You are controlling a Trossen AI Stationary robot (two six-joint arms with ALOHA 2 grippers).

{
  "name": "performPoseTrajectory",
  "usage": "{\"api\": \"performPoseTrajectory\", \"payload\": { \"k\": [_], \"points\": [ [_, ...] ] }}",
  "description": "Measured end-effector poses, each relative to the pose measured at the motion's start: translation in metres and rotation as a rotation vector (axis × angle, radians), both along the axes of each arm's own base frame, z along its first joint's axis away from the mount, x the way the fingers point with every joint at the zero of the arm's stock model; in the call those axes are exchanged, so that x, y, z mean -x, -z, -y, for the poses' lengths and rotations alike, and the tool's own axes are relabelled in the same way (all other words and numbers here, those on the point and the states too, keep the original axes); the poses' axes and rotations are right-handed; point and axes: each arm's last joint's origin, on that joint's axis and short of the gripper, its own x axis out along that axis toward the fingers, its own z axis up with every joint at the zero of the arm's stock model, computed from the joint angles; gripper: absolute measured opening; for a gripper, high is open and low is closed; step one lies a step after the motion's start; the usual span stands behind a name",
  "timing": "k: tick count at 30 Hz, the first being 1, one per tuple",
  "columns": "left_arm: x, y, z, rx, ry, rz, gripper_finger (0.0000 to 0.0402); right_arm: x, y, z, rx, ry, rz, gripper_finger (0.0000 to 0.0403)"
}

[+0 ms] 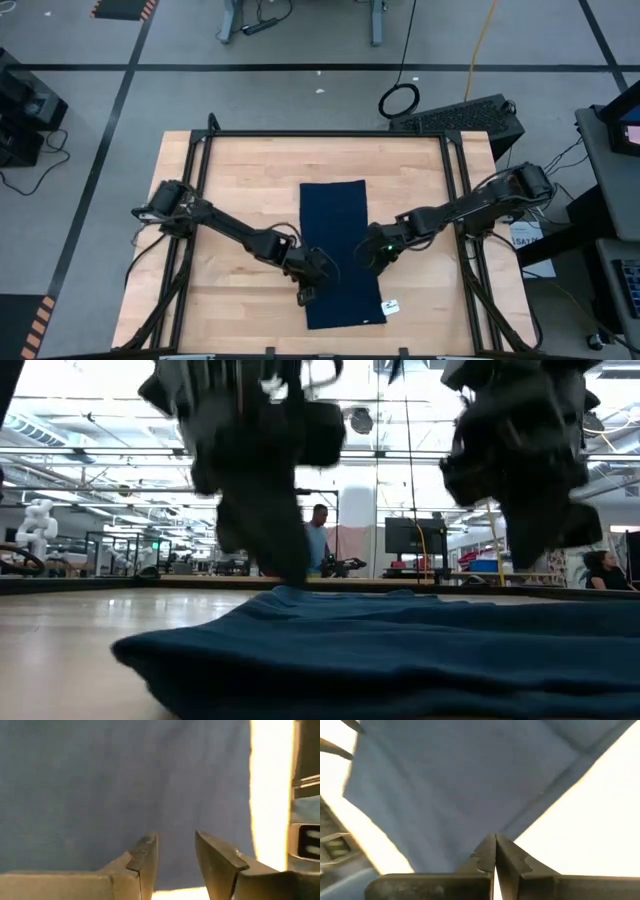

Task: Roll towel
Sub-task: Roll the dark blue towel

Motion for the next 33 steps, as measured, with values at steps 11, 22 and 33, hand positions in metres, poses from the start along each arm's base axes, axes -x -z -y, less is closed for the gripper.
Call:
{"api": "performPoseTrajectory", "payload": {
  "k": [11, 22, 33],
  "points": [
    [0.004, -0.048, -0.017, 0.019, -0.002, 0.143, 0.0138, 0.007, -0.014, -0.036, -0.027, 0.11, 0.094, 0.0],
    [0.013, -0.017, 0.026, 0.013, 0.017, 0.04, 0.0138, -0.009, 0.025, -0.048, -0.022, 0.114, 0.039, 0.0],
    [0.01, 0.03, 0.046, -0.025, 0.052, -0.028, 0.0138, -0.01, 0.043, -0.055, -0.042, 0.124, -0.042, 0.0]
  ]
}}
